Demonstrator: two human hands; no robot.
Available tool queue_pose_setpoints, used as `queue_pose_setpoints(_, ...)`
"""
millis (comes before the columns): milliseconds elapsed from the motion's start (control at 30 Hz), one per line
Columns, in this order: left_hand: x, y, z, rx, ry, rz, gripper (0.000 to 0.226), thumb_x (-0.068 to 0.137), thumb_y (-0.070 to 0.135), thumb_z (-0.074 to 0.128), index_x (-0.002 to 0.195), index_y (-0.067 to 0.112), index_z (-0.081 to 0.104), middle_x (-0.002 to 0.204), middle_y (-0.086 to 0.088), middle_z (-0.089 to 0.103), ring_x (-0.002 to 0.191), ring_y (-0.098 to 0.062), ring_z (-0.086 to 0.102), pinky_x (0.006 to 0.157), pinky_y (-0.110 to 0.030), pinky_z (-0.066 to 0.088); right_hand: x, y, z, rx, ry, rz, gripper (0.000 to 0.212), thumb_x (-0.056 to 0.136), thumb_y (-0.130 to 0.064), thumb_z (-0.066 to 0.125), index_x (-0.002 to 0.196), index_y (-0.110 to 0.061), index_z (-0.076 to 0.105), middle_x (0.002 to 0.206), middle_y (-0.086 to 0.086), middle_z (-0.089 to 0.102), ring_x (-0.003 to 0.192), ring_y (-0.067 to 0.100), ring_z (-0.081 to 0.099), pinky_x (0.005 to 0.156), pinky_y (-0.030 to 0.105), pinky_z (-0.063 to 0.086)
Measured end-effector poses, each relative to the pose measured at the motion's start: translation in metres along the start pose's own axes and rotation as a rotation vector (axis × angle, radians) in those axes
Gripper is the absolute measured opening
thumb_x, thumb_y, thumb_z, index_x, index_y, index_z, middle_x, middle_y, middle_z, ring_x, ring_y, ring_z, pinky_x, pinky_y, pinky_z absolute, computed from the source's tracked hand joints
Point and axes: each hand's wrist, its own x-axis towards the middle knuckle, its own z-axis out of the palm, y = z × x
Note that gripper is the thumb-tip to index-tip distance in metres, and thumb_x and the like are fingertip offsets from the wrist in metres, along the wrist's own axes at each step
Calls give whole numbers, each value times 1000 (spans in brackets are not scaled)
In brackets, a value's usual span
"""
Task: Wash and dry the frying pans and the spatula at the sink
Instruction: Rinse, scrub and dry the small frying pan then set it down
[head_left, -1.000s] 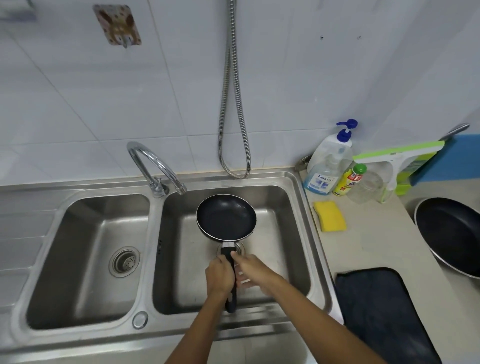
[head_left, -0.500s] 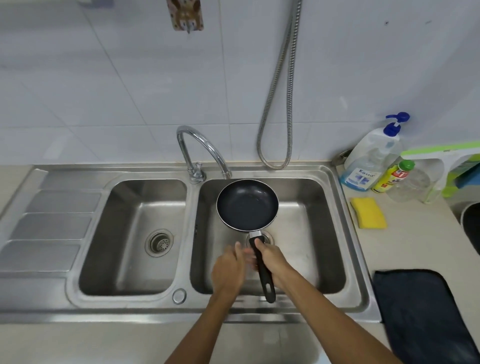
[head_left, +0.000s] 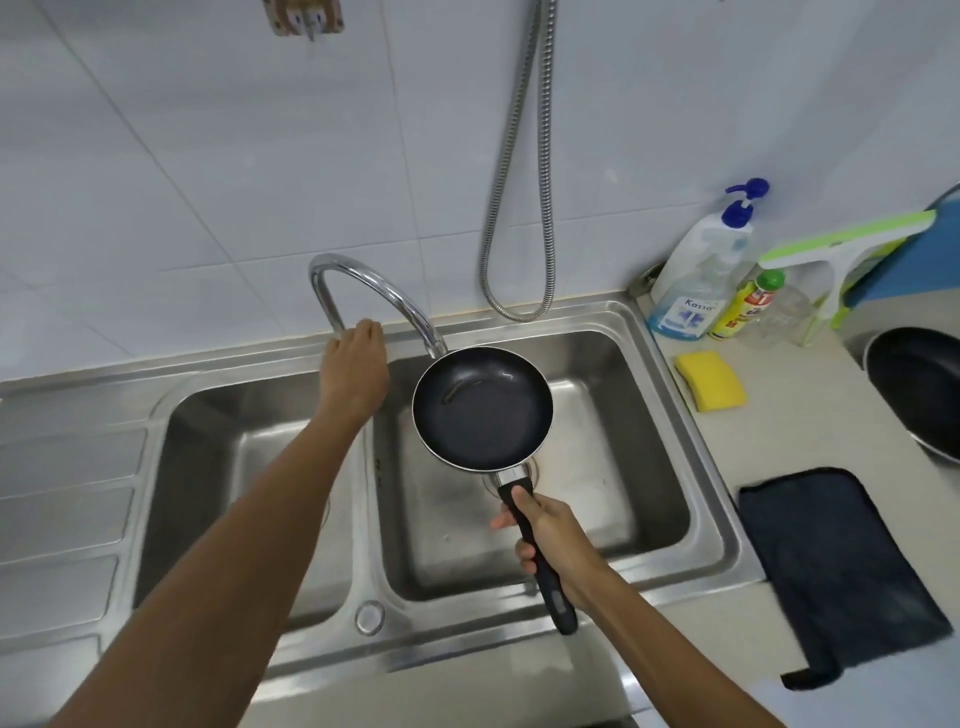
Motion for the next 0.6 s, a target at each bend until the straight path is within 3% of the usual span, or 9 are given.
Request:
queue_pose_setpoints(100,-12,-4,12,7,37,13,25,89,3,56,111,2,66,110,-17,64,106,-38,62,87,-46,47,0,7,4,10,2,16,37,105,-36,52,113,-1,61,99,8,77,45,12,40,41,25,34)
queue_pose_setpoints(167,-28,-8,19,-71,81,15,25,88,-2,56,111,2,67,109,-18,68,103,-40,65,86,-48,48,2,14,6,-2,10,28,38,105,-37,51,112,0,61,98,6,77,45,12,40,41,25,34)
queue_pose_setpoints(367,-71,-7,39,-158,74,2,72,78,-12,53,146,9,47,149,-11,53,122,-33,61,92,-44,46,11,25,10,-29,19,59,38,106,-35,50,114,0,61,91,5,77,44,12,39,41,24,35)
queue_pose_setpoints(467,-76,-4,45,-166,-1,-41,72,83,-8,52,151,12,41,160,-10,40,132,-29,56,95,-44,45,19,25,12,-27,23,54,37,106,-34,49,114,0,60,95,8,77,44,12,40,40,23,34)
queue_pose_setpoints(600,-74,-7,38,-161,-15,-40,74,83,-9,51,152,14,40,158,-8,43,137,-27,52,98,-44,43,31,22,16,-39,22,30,35,107,-33,49,114,-1,61,93,8,78,43,11,42,39,23,36)
